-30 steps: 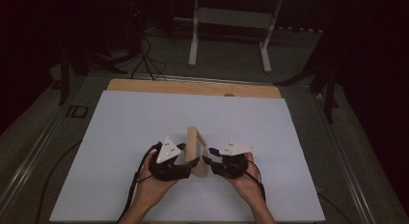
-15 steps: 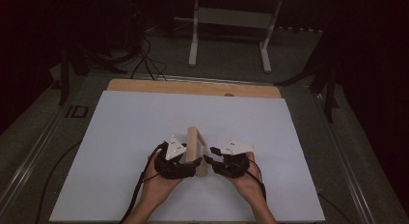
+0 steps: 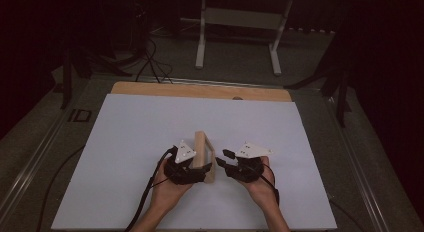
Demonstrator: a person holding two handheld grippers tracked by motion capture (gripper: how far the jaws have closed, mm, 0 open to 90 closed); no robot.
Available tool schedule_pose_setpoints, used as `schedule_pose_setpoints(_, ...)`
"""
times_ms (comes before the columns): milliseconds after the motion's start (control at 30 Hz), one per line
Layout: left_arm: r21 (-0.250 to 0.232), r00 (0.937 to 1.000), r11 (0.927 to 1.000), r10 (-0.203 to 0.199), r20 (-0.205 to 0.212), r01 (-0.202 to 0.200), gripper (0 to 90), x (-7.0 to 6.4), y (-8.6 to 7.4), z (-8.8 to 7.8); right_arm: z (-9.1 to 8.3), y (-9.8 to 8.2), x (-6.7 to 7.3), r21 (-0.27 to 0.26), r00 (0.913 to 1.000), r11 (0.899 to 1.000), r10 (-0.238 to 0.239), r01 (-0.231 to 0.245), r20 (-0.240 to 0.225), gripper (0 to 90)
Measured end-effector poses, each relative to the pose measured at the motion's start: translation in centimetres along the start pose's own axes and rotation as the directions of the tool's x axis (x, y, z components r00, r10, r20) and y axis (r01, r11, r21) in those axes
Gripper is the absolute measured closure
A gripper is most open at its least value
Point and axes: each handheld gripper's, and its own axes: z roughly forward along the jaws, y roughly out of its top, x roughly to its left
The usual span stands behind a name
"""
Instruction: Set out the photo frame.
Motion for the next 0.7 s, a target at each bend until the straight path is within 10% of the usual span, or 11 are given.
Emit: schedule_pose_setpoints(700,-0.015,0.9983,0.9982,0.058,0.000,-0.058,58.0,0.76,0.08,-0.57,-1.12,0.51,-0.60,-0.047,0.9991,0.999,0.014,-0.012,0.039,61.0)
